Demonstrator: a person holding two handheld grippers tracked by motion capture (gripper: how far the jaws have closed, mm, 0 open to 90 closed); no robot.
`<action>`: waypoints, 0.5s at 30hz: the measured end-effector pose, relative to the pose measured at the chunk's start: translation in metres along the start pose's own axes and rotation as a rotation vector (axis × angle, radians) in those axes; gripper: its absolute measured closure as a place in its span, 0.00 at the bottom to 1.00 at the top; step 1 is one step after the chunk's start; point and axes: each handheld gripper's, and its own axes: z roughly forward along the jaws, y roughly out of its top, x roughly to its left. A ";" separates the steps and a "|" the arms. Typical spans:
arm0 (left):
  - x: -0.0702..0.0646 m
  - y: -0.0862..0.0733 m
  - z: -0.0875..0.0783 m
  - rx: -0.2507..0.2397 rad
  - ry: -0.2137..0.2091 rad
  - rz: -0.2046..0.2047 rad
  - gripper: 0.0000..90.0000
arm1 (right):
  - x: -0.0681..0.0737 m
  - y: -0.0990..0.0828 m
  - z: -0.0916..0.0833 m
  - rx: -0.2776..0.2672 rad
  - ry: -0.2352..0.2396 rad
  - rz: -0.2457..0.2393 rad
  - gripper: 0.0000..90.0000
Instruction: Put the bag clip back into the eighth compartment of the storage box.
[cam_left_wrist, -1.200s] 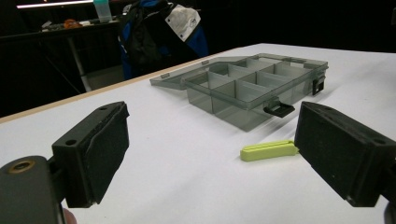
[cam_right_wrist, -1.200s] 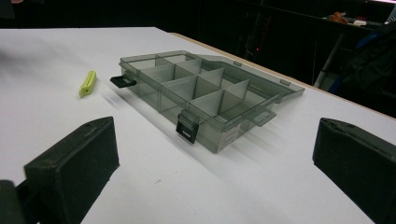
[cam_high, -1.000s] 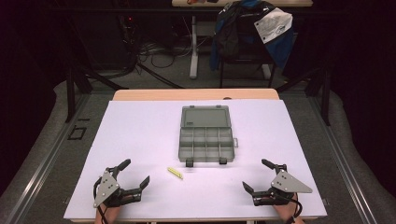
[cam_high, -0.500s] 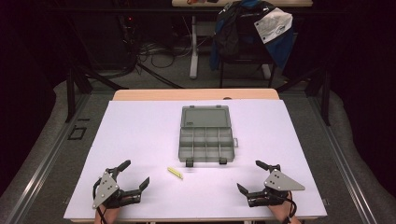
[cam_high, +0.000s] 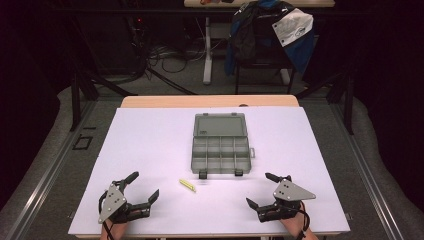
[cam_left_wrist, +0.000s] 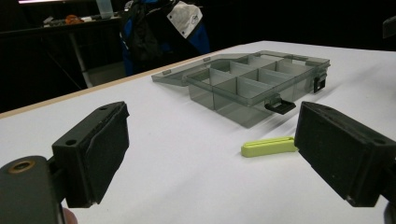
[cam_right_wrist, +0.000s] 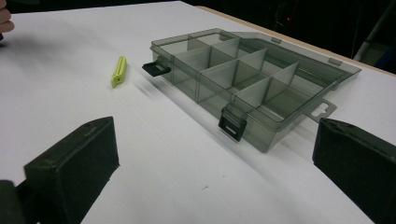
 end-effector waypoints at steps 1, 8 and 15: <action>0.000 0.000 0.000 0.000 0.000 0.002 0.11 | 0.001 0.001 0.001 0.004 0.004 0.000 0.00; 0.001 0.000 -0.001 -0.002 0.003 0.003 0.11 | 0.006 0.012 0.012 0.026 0.039 -0.020 0.00; 0.000 0.000 -0.001 0.005 -0.002 0.000 0.11 | 0.010 0.023 0.023 0.039 0.069 -0.024 0.00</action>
